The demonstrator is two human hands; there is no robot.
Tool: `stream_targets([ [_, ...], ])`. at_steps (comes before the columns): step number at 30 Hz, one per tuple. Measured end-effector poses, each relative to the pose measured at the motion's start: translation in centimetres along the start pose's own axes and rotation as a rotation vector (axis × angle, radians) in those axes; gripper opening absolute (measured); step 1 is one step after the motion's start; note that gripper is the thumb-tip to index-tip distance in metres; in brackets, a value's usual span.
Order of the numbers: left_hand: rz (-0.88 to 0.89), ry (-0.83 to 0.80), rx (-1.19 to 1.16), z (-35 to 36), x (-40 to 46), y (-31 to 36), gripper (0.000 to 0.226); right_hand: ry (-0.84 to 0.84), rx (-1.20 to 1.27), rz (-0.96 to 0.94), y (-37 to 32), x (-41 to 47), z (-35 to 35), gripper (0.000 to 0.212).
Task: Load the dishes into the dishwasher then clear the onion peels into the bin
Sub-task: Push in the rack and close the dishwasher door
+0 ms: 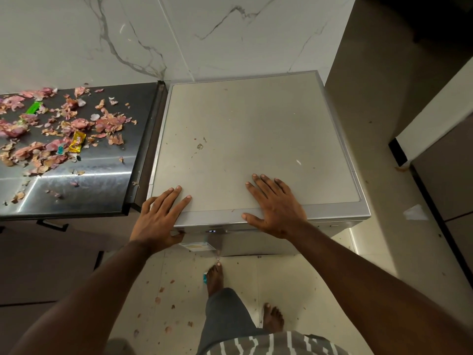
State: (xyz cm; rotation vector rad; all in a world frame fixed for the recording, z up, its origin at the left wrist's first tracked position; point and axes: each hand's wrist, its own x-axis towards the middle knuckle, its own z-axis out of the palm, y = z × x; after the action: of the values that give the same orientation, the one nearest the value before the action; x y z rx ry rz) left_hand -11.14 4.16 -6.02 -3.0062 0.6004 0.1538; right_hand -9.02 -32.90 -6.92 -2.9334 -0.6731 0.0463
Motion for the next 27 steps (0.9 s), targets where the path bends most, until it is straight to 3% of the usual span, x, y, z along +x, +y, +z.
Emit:
stream_targets([
  [15, 0.004, 0.006, 0.009, 0.6, 0.1, 0.1, 0.122, 0.020, -0.004, -0.004, 0.3, 0.0, 0.3, 0.089],
  [27, -0.095, -0.165, -0.134, -1.0, 0.3, 1.0, 0.133, -0.042, 0.022, -0.006, 0.1, -0.3, 0.2, 0.090],
])
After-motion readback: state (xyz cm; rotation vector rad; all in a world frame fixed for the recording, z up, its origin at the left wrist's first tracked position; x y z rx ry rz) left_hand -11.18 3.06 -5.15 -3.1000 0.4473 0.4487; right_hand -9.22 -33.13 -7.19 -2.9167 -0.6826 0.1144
